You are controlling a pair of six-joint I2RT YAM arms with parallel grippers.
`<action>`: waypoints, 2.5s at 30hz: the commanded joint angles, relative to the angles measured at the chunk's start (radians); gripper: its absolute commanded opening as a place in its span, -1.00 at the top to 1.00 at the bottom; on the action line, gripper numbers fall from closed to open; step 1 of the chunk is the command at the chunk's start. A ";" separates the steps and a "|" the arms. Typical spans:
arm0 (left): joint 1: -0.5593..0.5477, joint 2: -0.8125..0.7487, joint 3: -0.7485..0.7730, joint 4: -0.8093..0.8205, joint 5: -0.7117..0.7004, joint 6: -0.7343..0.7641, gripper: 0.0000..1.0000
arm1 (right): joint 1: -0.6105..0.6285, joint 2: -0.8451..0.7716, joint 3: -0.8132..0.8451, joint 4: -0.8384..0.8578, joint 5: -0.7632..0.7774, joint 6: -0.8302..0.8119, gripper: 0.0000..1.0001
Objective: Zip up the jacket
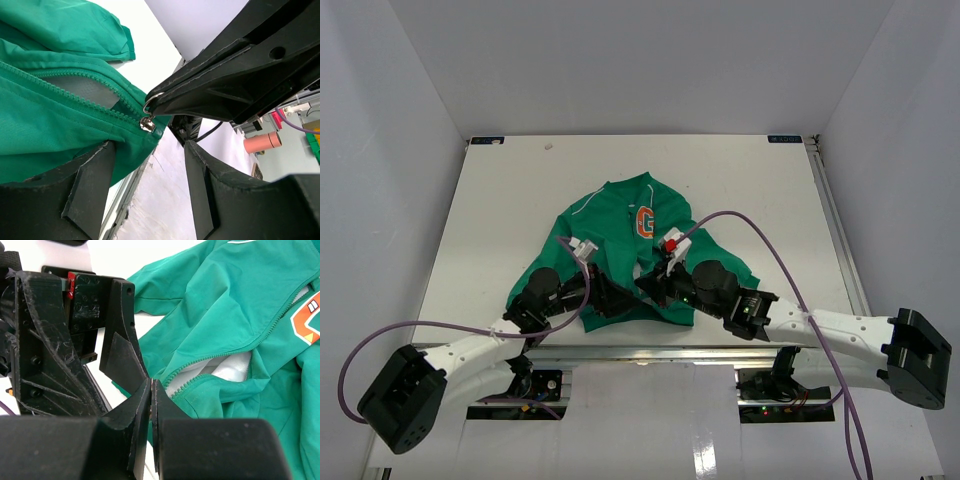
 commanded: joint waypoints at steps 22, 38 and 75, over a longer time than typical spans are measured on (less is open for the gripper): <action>0.001 0.168 -0.031 0.258 0.075 -0.027 1.00 | 0.050 -0.009 -0.050 0.145 0.027 0.039 0.85; 0.001 0.051 -0.037 0.085 0.077 0.060 1.00 | 0.004 0.133 0.104 0.114 0.038 -0.118 0.84; 0.001 0.023 -0.120 -0.116 -0.070 0.045 1.00 | -0.290 0.508 0.328 0.188 -0.001 -0.112 0.85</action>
